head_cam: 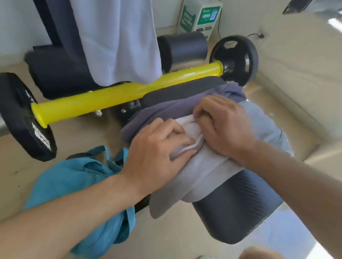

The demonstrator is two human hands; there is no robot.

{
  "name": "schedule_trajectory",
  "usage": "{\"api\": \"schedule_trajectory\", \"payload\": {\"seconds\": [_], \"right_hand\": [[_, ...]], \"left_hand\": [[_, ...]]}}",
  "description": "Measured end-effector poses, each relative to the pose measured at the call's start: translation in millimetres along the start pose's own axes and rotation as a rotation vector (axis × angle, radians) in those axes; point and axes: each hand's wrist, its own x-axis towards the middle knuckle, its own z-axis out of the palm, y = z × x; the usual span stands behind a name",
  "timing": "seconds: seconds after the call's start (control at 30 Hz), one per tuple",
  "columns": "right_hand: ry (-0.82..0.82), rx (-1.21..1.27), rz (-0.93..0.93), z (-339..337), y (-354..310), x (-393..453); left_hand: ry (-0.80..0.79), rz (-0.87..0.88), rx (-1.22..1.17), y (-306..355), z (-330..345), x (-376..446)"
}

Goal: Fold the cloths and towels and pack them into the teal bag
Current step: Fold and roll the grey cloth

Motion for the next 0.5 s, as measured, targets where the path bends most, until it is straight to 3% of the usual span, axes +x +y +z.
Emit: {"api": "schedule_trajectory", "payload": {"seconds": [0.13,0.3,0.5], "right_hand": [[-0.116,-0.041,-0.065,-29,0,-9],[-0.183,-0.26,0.08,-38,3,-34],[0.108,-0.156,0.307,-41,-12,-52]], "left_hand": [[-0.063,-0.017,0.101,8,-10,-12],[-0.306,-0.147,0.135,30,-33,-24],[-0.496,-0.339,0.081,52,-59,-27]]}}
